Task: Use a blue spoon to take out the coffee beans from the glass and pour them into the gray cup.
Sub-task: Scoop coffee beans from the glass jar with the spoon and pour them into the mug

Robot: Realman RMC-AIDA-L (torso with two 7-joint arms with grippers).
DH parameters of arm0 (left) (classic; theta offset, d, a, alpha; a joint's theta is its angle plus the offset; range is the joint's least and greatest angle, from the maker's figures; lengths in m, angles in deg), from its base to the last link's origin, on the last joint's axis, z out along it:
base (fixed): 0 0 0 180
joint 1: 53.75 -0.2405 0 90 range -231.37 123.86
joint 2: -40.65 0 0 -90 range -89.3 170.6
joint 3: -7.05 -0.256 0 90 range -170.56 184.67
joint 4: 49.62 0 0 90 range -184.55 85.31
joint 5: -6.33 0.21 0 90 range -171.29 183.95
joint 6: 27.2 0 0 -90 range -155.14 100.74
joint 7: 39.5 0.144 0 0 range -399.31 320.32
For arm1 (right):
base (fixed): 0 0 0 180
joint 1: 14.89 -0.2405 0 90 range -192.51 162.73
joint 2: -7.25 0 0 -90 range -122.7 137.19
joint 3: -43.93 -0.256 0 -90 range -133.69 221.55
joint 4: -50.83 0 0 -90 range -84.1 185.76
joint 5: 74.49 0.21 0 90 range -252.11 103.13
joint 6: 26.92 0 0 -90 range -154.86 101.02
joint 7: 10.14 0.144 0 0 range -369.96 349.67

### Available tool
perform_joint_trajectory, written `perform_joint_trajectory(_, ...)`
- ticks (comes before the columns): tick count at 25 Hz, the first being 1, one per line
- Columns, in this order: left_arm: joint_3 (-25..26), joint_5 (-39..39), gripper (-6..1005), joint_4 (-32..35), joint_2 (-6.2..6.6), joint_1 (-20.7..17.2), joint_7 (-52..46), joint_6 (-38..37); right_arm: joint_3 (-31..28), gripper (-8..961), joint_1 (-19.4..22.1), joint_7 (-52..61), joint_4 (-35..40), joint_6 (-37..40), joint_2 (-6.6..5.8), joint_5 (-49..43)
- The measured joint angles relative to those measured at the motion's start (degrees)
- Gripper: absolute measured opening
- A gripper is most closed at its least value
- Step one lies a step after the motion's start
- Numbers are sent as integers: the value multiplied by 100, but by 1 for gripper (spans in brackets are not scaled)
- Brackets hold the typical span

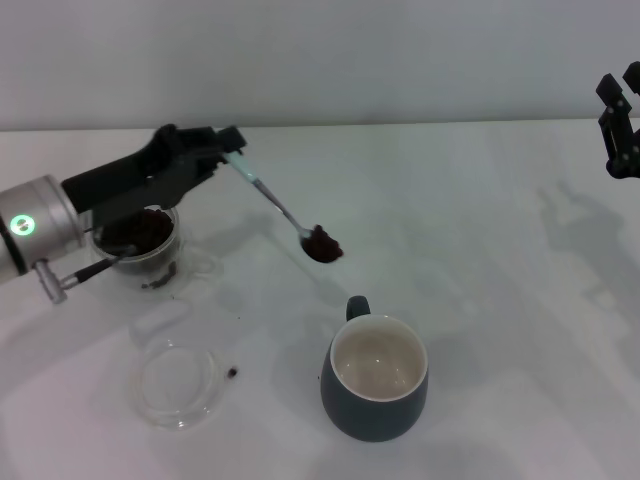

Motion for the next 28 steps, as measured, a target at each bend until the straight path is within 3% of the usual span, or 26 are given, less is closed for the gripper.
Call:
perform_joint_trajectory(14,-872,9,125,31,-138,213,146,-43,-1,264,0,0,-18,-79,0,0)
perform_joint_trajectory(23,-920,203,125,104,-162,275,500,-2,0,264,23,0,-58,-79,0,0)
perform_joint_trajectory(28,-923,721,125,563,-212,291,579,78,7,264,27,0,-67,-79,0,0)
